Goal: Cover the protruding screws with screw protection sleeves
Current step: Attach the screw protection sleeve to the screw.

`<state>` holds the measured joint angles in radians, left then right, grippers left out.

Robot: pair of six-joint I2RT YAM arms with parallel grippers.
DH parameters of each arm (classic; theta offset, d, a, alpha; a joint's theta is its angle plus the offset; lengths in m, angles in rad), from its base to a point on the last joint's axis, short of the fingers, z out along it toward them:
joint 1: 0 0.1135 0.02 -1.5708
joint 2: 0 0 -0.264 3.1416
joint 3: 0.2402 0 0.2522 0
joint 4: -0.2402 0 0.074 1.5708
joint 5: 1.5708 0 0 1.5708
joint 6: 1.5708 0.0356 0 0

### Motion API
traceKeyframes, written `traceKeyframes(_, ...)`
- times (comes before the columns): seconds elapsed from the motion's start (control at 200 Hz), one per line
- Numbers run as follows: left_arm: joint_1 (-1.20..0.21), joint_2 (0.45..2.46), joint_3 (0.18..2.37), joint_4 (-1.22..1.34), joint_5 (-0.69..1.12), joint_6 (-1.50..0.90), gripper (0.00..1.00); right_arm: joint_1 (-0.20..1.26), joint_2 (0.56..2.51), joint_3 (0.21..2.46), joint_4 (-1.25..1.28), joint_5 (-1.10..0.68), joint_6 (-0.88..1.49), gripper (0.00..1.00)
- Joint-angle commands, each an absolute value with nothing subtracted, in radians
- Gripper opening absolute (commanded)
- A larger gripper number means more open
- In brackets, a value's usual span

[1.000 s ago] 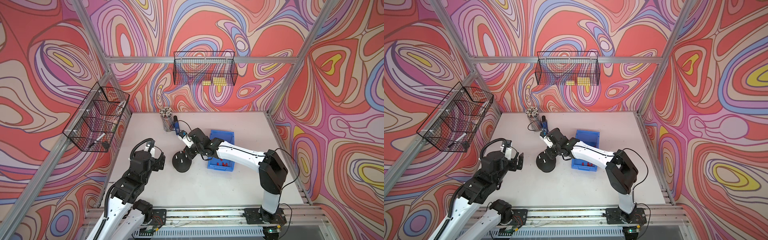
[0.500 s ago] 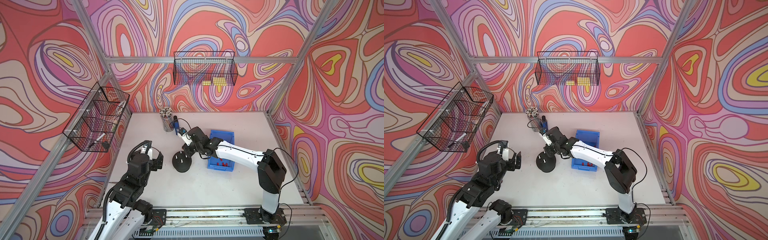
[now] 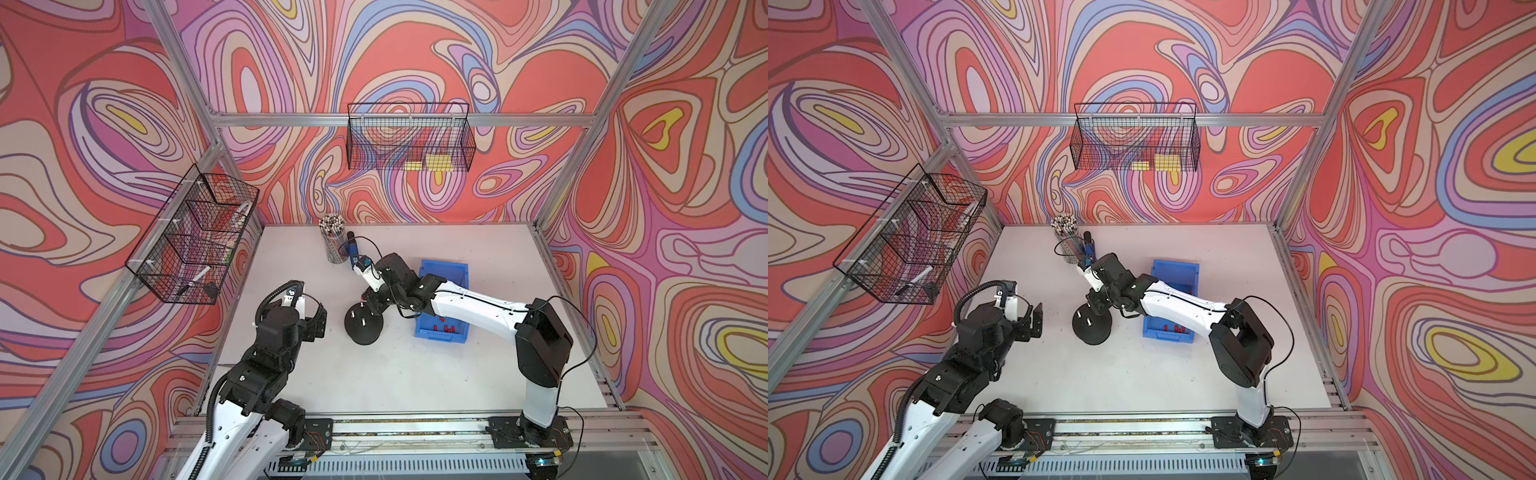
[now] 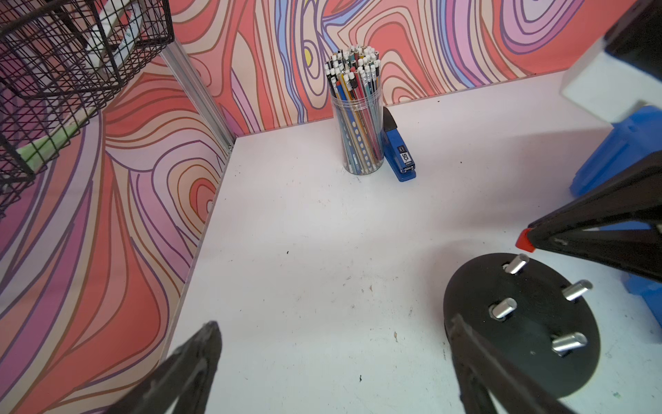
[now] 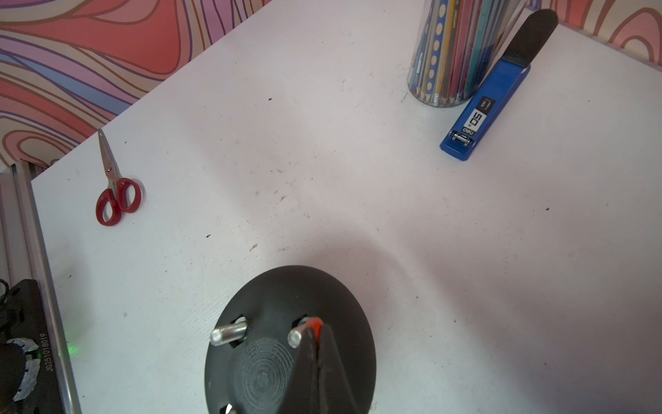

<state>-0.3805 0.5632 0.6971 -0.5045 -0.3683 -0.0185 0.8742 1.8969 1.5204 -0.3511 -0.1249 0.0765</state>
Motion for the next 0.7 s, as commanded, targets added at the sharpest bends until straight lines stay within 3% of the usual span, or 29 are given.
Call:
traceKeyframes(0.0, -0.378, 0.554, 0.686, -0.491, -0.386, -0.026, 0.99, 0.882, 1.897, 1.544, -0.343, -0.147, 0.09, 0.0)
traceKeyframes(0.696, -0.374, 0.55, 0.684, -0.49, -0.383, -0.028, 0.99, 0.883, 1.917, 1.549, -0.373, -0.146, 0.091, 0.0)
